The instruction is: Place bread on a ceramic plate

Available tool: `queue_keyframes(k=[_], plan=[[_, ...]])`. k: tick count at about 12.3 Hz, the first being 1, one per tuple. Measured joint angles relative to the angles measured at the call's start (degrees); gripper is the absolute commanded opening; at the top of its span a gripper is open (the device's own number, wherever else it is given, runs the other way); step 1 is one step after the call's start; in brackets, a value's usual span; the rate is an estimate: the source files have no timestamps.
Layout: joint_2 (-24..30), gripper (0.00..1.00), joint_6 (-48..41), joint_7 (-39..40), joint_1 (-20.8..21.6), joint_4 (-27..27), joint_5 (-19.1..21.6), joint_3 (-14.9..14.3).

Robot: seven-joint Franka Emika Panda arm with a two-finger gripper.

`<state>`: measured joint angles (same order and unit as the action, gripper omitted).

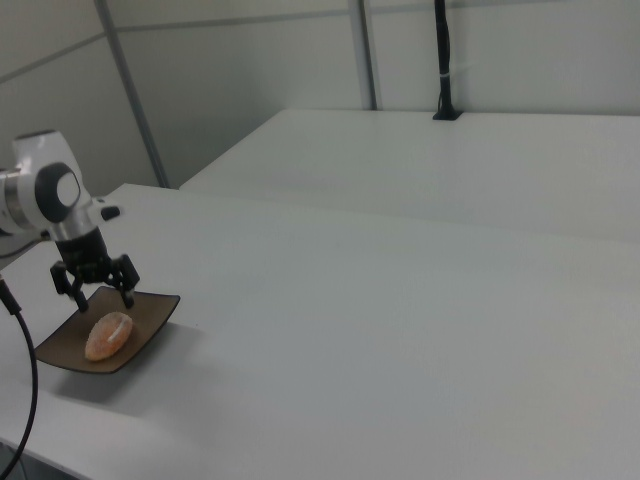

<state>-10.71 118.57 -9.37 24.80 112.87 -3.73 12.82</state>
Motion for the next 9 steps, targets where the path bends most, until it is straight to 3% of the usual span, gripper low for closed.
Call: queue_keyframes(k=[9], plan=[[10.9, 1.0, -23.1, -0.3, -9.9, -16.1, 0.1, -0.9]])
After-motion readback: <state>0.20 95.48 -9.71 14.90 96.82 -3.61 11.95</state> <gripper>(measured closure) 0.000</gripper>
